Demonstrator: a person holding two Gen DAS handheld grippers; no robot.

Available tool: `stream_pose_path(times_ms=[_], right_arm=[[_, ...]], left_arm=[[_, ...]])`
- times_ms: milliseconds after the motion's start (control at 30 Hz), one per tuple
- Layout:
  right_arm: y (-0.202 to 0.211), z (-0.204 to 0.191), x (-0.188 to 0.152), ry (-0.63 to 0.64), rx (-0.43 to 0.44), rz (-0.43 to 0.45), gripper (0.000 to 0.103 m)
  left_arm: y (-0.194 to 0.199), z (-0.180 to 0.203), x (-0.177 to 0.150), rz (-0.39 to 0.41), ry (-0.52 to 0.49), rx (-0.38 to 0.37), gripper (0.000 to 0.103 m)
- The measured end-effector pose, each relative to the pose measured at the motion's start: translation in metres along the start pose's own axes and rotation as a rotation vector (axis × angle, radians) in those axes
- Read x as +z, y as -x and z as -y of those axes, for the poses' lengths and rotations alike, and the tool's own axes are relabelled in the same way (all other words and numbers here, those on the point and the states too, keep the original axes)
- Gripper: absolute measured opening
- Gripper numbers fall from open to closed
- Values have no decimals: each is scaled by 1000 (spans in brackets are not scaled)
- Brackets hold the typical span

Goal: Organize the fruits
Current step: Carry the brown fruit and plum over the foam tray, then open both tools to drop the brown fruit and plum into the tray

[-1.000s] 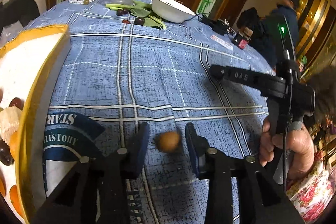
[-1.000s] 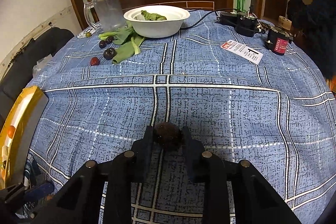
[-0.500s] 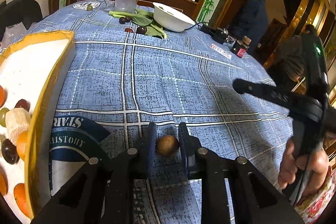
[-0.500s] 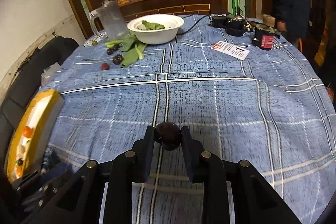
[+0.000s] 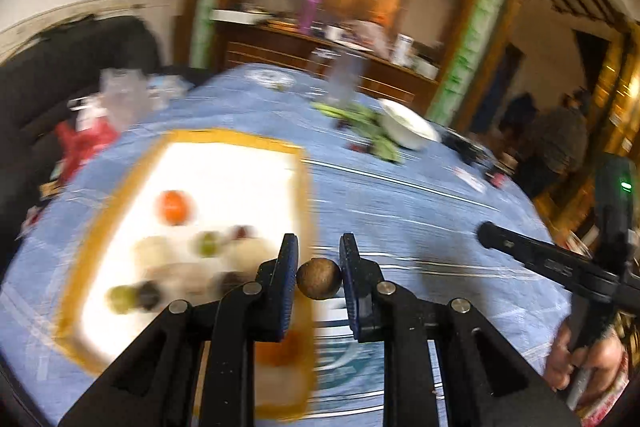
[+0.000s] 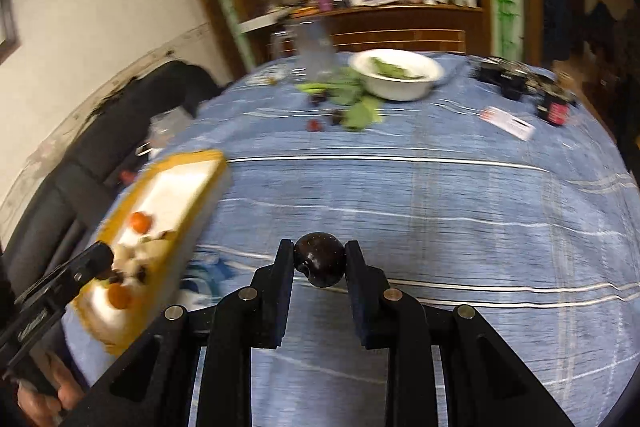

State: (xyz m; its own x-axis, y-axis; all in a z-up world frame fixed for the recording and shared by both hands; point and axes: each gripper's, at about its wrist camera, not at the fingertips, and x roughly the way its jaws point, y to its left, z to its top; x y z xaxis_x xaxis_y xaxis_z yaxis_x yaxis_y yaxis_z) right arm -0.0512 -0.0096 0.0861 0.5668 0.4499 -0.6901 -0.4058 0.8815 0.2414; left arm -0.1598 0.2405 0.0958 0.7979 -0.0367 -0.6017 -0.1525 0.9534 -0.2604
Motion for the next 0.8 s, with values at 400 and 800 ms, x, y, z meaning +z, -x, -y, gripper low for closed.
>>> stream_pose_path(times_ms=[400, 800], right_arm=[[-77, -151, 3, 220, 142, -131, 28], [-147, -187, 9, 264, 111, -222, 30]], left_arm=[[-11, -72, -18, -62, 109, 125, 21], [-7, -85, -19, -39, 146, 87, 57]])
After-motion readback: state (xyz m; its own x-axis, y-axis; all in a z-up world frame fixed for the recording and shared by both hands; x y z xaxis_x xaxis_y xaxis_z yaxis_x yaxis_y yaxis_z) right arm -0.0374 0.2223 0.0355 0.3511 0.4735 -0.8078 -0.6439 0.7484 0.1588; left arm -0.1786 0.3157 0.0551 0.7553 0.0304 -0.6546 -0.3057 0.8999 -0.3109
